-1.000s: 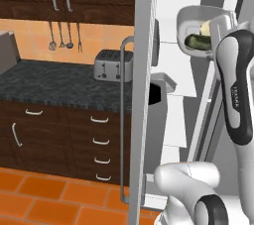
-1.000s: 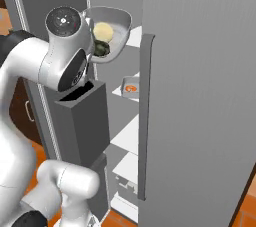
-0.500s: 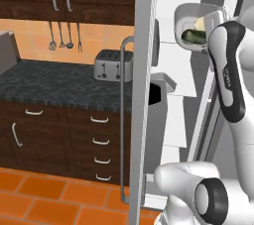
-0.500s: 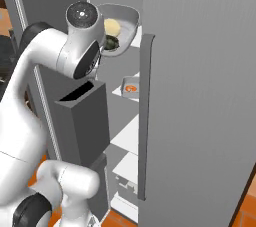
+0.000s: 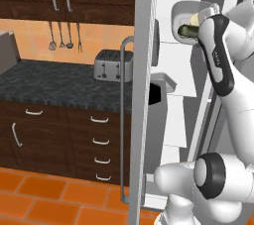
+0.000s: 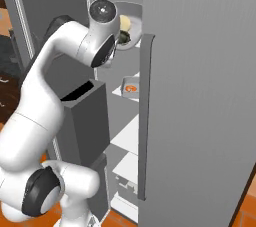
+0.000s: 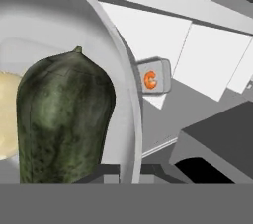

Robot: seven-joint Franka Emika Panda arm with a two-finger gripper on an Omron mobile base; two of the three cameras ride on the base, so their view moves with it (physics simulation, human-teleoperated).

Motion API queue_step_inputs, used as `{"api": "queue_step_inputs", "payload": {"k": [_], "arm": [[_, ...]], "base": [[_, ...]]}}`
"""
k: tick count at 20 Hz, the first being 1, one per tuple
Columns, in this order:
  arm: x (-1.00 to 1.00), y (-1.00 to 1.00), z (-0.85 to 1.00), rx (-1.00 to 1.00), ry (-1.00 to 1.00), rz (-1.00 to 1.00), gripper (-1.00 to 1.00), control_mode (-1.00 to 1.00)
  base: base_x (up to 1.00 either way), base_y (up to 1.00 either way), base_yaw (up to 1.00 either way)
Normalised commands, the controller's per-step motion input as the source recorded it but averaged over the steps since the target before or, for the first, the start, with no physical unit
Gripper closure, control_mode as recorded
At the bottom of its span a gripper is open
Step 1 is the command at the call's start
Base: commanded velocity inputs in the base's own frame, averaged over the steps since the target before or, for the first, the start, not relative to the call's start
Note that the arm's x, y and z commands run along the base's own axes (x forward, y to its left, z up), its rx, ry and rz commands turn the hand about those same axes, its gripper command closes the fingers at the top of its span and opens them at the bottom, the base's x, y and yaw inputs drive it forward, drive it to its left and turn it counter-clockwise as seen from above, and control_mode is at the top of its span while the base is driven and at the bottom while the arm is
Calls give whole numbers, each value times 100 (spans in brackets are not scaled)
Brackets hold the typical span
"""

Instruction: Take the meat container that has the shrimp and place it on the second highest rack of the freezer. Then take the vegetable container that has the cucumber and mushroom and place it on the highest rack of the freezer.

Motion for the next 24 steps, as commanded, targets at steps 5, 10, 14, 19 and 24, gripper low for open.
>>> {"api": "queue_step_inputs", "payload": {"k": [5, 10, 14, 19, 24], "arm": [[52, -16, -3, 0, 0, 0, 100, -100], [45, 0, -2, 0, 0, 0, 100, -100], [14, 0, -2, 0, 0, 0, 100, -100], [32, -7, 0, 0, 0, 0, 100, -100], [61, -46, 0, 2, 0, 0, 100, -100]], "base": [[0, 0, 0], [0, 0, 0], [0, 0, 0], [0, 0, 0], [0, 0, 0]]}}
